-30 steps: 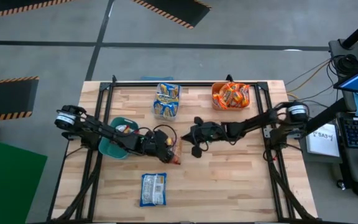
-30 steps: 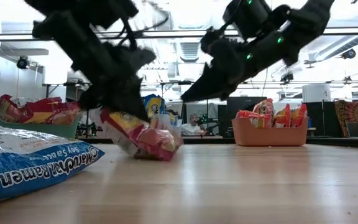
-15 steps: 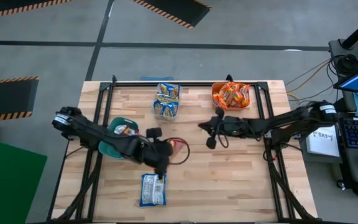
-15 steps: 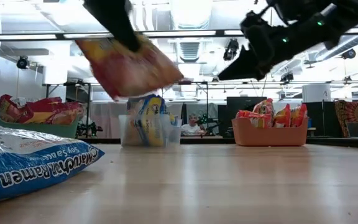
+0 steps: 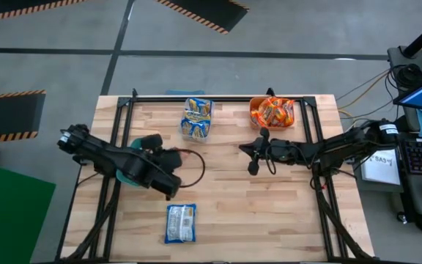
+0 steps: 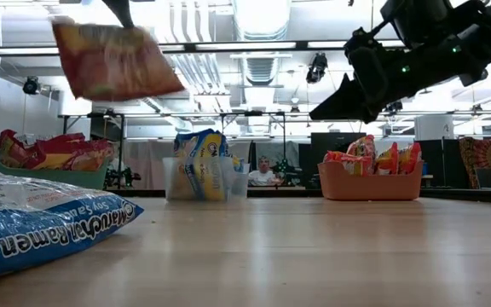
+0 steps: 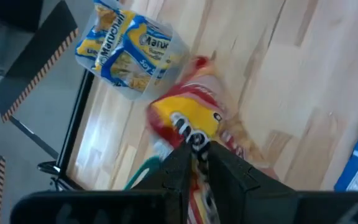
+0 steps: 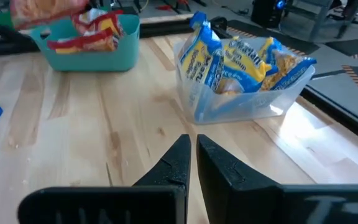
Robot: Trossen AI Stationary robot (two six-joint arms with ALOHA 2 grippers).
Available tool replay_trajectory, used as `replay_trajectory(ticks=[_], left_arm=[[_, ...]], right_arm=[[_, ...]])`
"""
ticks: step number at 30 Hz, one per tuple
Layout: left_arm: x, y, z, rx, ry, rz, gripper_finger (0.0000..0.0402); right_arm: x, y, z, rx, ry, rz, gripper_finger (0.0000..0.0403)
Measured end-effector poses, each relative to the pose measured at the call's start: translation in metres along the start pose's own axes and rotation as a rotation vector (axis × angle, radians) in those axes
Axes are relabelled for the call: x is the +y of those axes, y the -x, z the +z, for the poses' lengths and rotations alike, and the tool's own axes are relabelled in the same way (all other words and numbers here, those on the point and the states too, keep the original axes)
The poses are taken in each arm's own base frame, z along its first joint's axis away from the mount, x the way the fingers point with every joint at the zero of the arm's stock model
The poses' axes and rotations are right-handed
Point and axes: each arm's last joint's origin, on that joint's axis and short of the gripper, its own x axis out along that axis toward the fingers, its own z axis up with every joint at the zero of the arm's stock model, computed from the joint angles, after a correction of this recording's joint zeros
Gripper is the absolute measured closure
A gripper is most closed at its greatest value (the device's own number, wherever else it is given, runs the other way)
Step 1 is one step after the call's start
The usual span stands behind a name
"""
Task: Sort Maruchan noodles
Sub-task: Put the red noodle pack into the blue bin
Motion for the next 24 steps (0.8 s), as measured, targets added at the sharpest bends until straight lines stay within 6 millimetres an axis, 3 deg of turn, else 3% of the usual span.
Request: replay_trajectory(ticks=[5,14,19,24], left_arm=[[0.006,-0.008,-0.003,0.012,0.028,0.031,0.0366],[0.02,-0.034,-0.031,0.113,0.026,0.093,0.0366],[0.015,-0.042,-0.035,0.122,0.057,0.074,0.0365],[-0.002,-0.055,-0.027,0.006,0.089,-0.02,0.0365]], right_arm=[[0.0,-0.001,-0.002,0.011,0.0,0.001,0.0385],[0.0,-0.001,-0.002,0.014,-0.007,0.0,0.0385],[0.0,-0.001,-0.002,0.014,-0.007,0.001,0.0385],[0.0,-0.001,-0.002,0.014,-0.007,0.001,0.0385]])
